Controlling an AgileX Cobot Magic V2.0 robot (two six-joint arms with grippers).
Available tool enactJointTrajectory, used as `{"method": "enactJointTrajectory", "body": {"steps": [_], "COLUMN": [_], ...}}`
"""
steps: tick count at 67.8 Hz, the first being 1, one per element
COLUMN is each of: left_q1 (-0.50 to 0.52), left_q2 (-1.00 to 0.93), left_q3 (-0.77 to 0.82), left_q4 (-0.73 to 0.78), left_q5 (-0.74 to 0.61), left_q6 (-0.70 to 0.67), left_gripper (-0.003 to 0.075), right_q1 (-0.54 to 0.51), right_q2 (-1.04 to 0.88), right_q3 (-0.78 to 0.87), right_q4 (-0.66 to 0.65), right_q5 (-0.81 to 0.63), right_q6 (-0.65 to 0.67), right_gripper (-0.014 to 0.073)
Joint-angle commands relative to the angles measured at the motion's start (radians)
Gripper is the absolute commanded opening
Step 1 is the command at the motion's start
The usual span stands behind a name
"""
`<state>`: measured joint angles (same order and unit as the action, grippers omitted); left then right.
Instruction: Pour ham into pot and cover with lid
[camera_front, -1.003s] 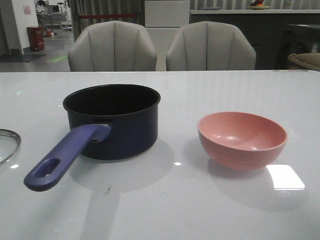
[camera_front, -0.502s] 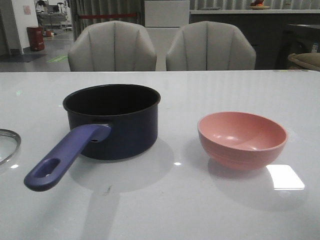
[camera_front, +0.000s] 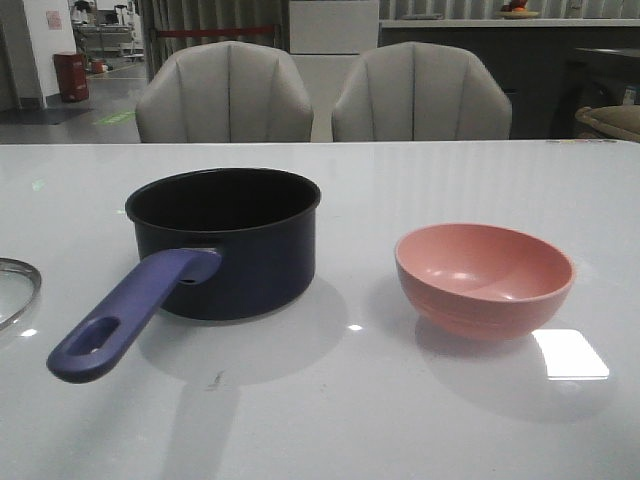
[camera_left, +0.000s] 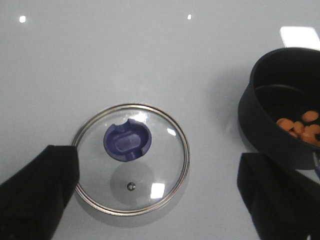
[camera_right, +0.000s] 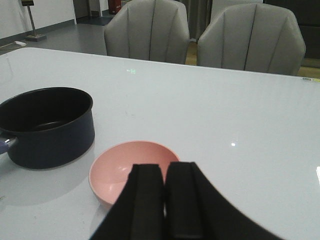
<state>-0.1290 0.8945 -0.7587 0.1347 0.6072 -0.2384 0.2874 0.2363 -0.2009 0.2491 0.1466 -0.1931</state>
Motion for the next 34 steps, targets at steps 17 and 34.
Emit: {"method": "enactJointTrajectory", "body": {"steps": [17, 34], "left_q1": [0.126, 0.217], "left_q2": [0.377, 0.637], "left_q3": [-0.222, -0.404], "left_q4": [-0.125, -0.23], "left_q5": [0.115, 0.339], "left_q6": [-0.006, 0.073], "left_gripper": [0.0691, 0.0691], "right_q1": [-0.001, -0.001], "right_q2": [0.009, 0.009], "right_q3": [-0.027, -0.027], "right_q4": [0.006, 0.006], "right_q5": [-0.076, -0.076], "right_q6": [-0.011, -0.011], "right_gripper": [0.0162, 0.0162]}}
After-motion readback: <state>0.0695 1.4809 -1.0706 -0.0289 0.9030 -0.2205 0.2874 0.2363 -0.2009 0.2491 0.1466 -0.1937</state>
